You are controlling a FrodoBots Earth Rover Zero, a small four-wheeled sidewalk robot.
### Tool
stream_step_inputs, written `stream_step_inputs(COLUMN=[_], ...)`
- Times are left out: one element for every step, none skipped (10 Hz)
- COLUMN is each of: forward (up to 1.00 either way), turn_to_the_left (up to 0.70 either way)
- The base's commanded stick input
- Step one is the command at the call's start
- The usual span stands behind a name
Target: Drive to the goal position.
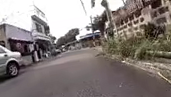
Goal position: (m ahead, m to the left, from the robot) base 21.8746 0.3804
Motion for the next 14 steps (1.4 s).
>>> stream_step_inputs(forward=[1.00,1.00,1.00,1.00,1.00,1.00,1.00,1.00,1.00,1.00,1.00,1.00,1.00,1.00], turn_to_the_left=[0.00,0.00,0.00,0.00,0.00,0.00,0.00,0.00,0.00,0.00,0.00,0.00,0.29,0.18])
